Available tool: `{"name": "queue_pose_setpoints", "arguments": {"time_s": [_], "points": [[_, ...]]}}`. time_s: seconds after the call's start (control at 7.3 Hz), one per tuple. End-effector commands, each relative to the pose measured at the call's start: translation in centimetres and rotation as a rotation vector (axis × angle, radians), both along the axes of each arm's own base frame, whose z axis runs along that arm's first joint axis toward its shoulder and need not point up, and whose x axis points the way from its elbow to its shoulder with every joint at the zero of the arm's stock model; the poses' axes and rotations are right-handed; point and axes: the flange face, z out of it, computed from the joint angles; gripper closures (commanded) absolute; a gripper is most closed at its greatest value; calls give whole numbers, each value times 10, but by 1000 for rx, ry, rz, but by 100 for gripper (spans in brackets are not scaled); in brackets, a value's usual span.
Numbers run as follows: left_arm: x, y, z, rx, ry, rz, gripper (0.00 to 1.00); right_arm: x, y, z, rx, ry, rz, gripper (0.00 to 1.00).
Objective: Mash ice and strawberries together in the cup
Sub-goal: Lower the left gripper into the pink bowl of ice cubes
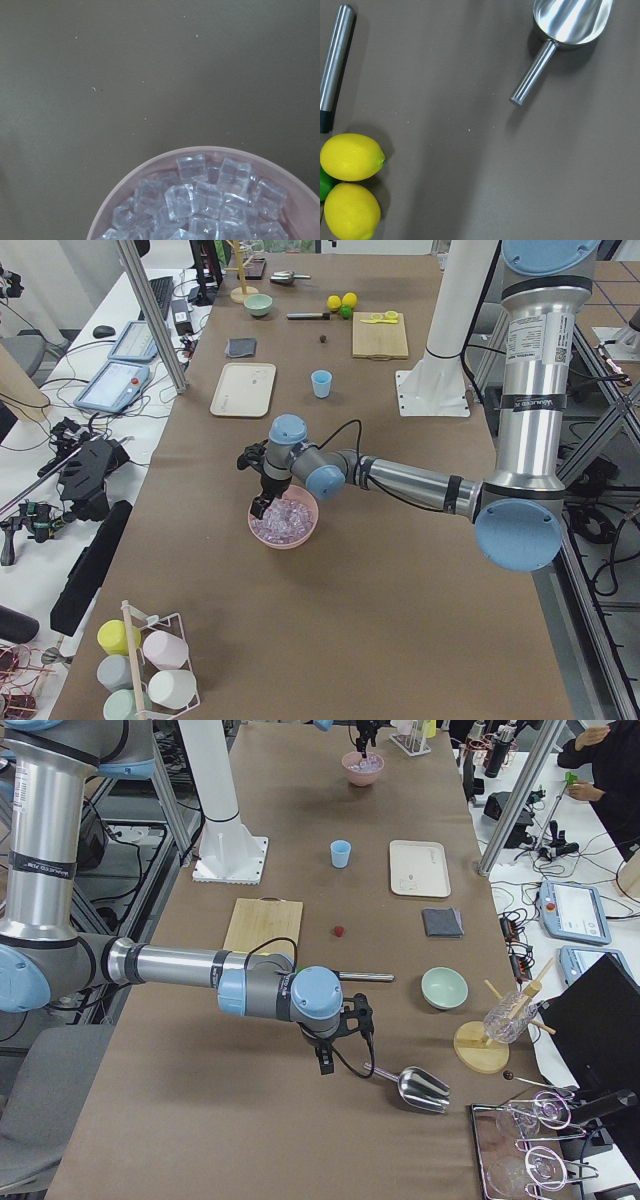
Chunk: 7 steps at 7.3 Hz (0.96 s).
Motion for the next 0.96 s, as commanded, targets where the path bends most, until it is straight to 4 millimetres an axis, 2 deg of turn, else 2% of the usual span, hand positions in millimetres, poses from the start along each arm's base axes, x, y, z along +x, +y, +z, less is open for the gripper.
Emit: {"name": "queue_pose_setpoints", "arguments": {"time_s": [0.0, 0.14, 0.41, 0.82], "points": [[2, -2, 5, -8, -4, 2, 6, 0, 0, 0, -1, 0, 2, 0], [4, -2, 6, -13, -5, 1, 6, 0, -1, 0, -1, -2, 2, 0], [20, 3, 8, -18, -8, 1, 7, 0, -1, -1, 0, -2, 1, 0], [21, 4, 12, -22, -13, 5, 10, 0, -1, -1, 0, -2, 1, 0]]}}
